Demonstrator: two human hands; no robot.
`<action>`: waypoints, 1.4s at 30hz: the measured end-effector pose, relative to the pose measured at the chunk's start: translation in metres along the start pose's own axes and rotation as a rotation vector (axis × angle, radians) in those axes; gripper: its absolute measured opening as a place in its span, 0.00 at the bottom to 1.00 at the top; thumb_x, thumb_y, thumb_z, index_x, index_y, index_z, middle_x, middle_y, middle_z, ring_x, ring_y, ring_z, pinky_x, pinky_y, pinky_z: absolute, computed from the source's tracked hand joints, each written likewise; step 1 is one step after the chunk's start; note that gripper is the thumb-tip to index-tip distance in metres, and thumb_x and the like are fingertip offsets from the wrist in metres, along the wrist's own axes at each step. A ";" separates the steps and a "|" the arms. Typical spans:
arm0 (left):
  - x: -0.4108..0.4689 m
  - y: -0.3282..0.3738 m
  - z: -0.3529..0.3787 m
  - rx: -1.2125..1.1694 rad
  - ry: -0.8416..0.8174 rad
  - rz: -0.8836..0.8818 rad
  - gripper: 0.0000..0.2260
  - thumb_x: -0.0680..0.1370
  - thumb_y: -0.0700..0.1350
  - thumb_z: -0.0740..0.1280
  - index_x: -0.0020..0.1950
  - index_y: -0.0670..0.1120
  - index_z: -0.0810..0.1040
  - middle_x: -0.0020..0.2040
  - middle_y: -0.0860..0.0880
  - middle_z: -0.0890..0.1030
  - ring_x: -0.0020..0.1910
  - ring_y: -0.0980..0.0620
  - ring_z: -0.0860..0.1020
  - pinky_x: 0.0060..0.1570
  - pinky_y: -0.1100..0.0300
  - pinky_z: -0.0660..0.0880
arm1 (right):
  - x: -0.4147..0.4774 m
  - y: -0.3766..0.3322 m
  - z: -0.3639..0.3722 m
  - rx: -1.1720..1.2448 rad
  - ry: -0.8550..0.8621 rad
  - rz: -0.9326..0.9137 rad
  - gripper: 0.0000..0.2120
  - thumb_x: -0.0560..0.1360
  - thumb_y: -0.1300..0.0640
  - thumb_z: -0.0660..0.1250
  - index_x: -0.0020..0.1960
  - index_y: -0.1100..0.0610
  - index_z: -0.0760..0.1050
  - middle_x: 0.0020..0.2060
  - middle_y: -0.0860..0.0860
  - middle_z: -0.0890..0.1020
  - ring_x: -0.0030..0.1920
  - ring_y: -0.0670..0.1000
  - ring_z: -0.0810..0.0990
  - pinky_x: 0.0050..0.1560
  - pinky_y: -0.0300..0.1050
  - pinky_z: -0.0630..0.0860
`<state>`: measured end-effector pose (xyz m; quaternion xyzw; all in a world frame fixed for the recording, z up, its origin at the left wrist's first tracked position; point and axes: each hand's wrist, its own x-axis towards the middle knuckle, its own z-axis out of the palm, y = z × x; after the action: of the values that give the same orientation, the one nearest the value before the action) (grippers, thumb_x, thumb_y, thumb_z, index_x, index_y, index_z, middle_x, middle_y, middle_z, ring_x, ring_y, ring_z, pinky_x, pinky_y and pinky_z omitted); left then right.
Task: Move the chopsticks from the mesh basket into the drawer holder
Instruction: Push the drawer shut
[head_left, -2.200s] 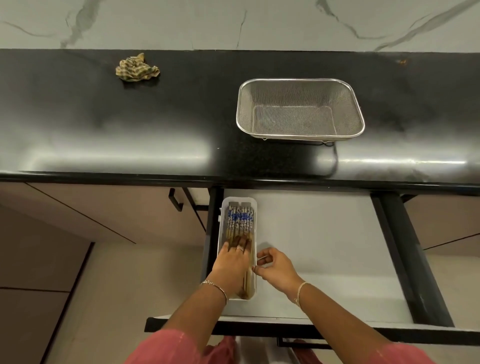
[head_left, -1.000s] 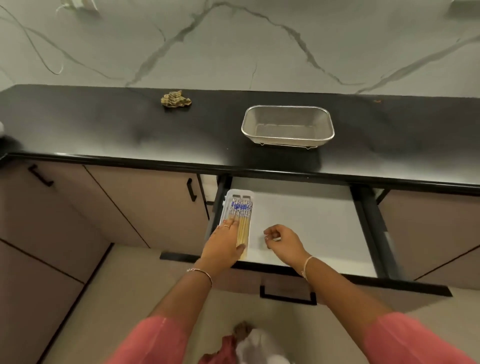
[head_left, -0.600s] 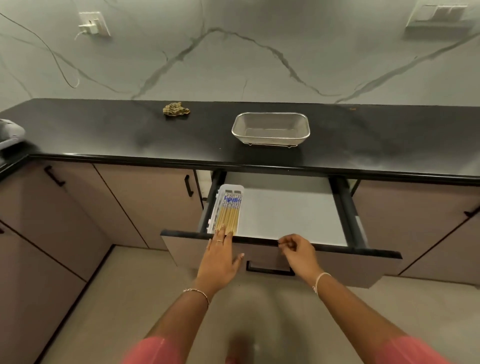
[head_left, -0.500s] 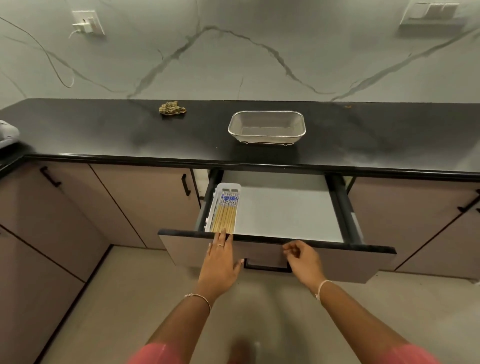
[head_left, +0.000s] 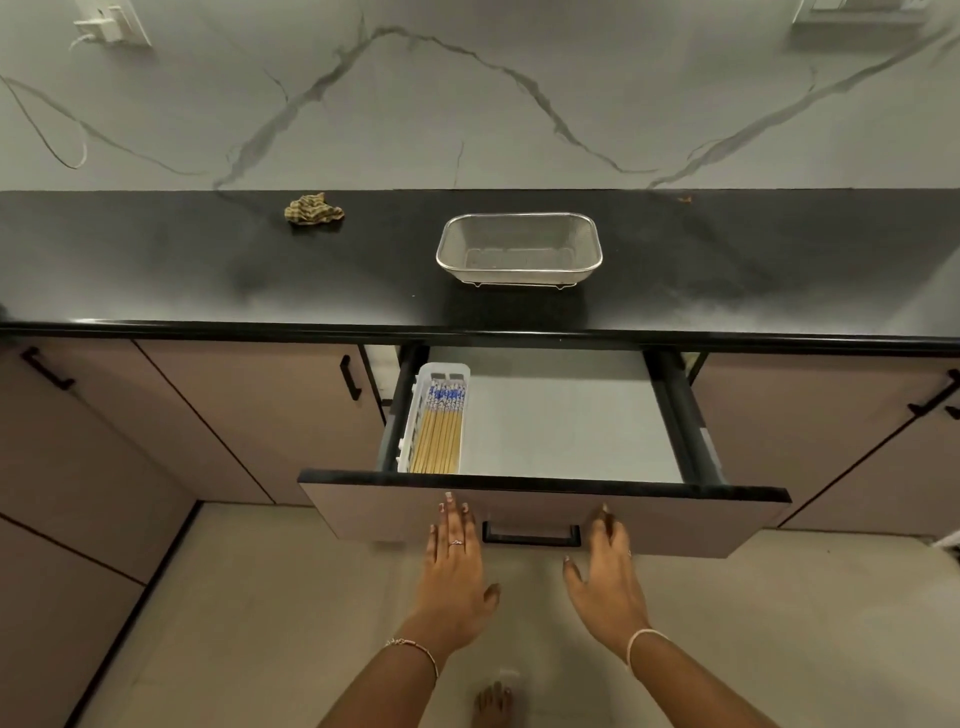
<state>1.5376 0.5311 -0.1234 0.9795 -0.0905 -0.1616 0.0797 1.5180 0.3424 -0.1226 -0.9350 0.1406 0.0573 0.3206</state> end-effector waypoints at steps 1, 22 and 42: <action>0.007 -0.002 -0.002 0.007 -0.001 0.010 0.44 0.80 0.55 0.60 0.70 0.39 0.25 0.71 0.39 0.24 0.73 0.41 0.28 0.75 0.48 0.36 | 0.008 -0.002 0.002 -0.008 0.005 0.001 0.33 0.77 0.54 0.65 0.76 0.59 0.54 0.74 0.56 0.55 0.71 0.56 0.66 0.68 0.47 0.69; 0.217 -0.034 -0.098 0.125 -0.056 0.143 0.41 0.80 0.53 0.61 0.77 0.36 0.36 0.77 0.37 0.35 0.77 0.39 0.38 0.76 0.45 0.43 | 0.230 -0.048 -0.046 -0.354 -0.141 0.023 0.39 0.77 0.54 0.60 0.78 0.58 0.39 0.79 0.53 0.41 0.78 0.56 0.38 0.77 0.58 0.48; 0.290 -0.012 -0.093 0.101 -0.206 0.051 0.37 0.79 0.49 0.61 0.78 0.36 0.41 0.77 0.32 0.45 0.77 0.34 0.50 0.75 0.45 0.49 | 0.295 -0.022 -0.049 -0.510 -0.302 -0.095 0.42 0.78 0.50 0.59 0.76 0.55 0.30 0.77 0.52 0.33 0.76 0.53 0.32 0.74 0.57 0.34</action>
<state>1.8407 0.4959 -0.1264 0.9578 -0.1310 -0.2548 0.0246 1.8072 0.2620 -0.1297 -0.9718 0.0286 0.2140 0.0949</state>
